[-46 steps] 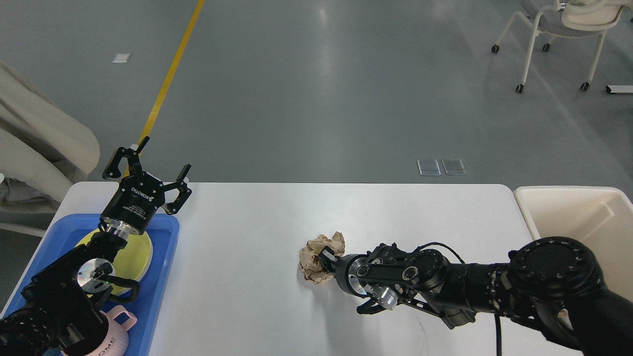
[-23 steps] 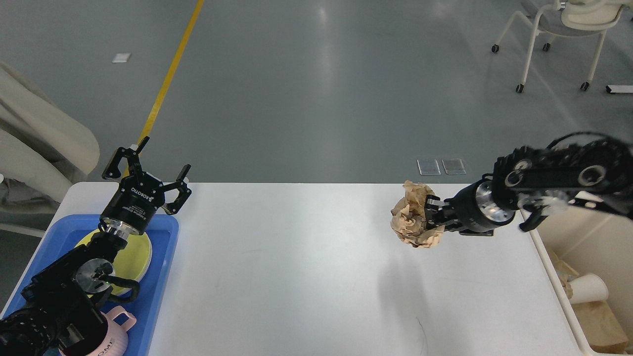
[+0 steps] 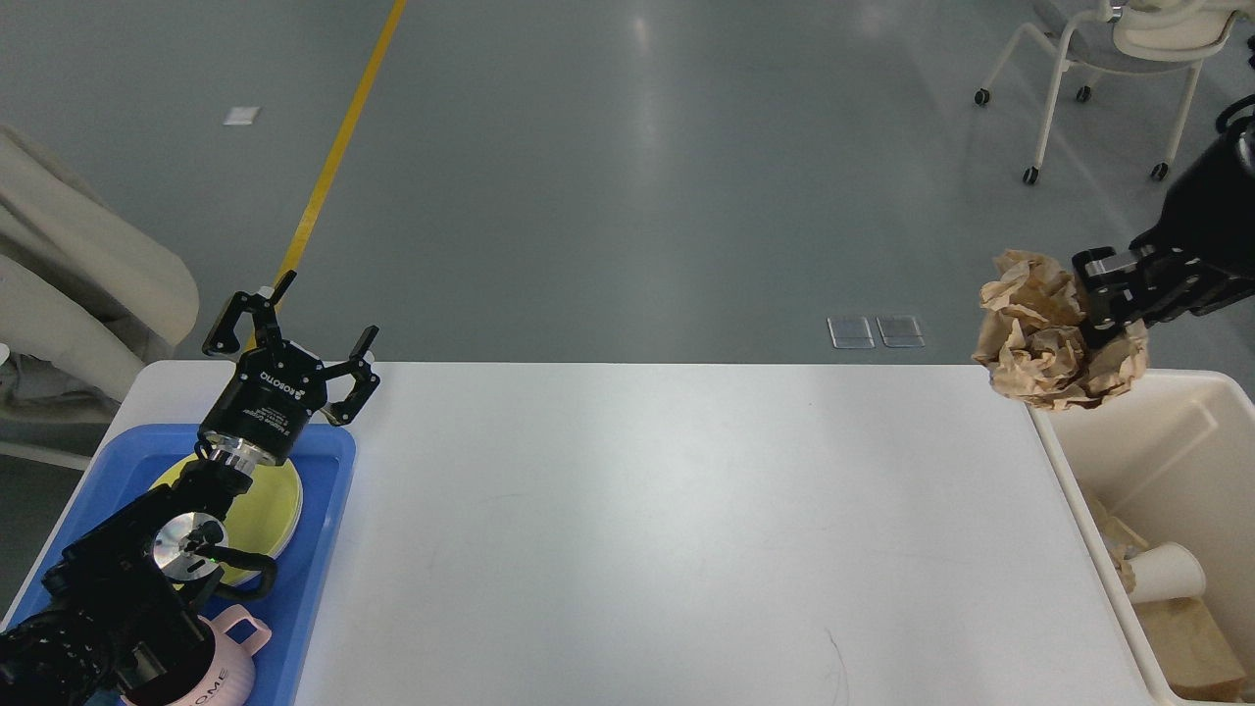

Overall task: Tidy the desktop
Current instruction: 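Carry the paper ball over the bin and release it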

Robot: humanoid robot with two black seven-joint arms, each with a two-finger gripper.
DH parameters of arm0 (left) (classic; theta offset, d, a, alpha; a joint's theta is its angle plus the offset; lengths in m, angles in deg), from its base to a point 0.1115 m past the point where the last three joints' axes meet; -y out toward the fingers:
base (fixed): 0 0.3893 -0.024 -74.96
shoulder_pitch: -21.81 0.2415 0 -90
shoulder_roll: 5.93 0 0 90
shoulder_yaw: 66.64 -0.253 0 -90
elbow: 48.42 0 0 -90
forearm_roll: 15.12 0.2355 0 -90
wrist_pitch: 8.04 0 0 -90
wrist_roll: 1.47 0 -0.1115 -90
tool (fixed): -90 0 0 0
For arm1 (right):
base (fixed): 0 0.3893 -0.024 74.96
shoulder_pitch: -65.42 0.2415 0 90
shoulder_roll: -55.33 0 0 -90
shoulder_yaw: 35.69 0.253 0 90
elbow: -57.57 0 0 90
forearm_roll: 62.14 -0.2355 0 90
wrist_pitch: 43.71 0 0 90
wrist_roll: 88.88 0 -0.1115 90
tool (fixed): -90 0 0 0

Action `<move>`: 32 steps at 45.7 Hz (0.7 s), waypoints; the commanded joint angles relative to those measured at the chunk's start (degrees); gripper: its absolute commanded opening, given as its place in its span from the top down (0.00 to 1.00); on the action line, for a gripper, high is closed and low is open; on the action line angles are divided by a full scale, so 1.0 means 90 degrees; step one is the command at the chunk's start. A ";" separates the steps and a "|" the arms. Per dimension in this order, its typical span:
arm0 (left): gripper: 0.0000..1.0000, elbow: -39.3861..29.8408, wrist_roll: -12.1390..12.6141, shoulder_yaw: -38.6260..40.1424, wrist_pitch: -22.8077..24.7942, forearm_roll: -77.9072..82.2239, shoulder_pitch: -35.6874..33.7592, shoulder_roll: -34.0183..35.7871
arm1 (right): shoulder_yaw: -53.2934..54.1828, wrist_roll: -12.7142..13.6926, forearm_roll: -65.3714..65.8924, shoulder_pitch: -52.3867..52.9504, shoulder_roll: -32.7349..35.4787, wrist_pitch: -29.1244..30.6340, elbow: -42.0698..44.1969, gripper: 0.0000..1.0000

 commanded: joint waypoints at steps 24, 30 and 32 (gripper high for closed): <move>0.00 0.0000 0.0000 0.0000 -0.0003 0.0000 -0.0001 -0.0001 | 0.0467 -0.1386 0.1151 -0.8341 0.0128 -0.5708 0.5302 1.00; 0.00 0.0000 0.0000 0.0000 -0.0012 0.0000 -0.0001 -0.0001 | 0.1227 -0.1483 0.0029 -1.0459 -0.1070 -0.6168 0.7299 1.00; 0.00 0.0000 0.0000 0.0000 -0.0012 0.0000 -0.0001 -0.0001 | 0.1375 -0.1620 -0.0188 -1.0824 -0.1347 -0.6169 0.7783 0.90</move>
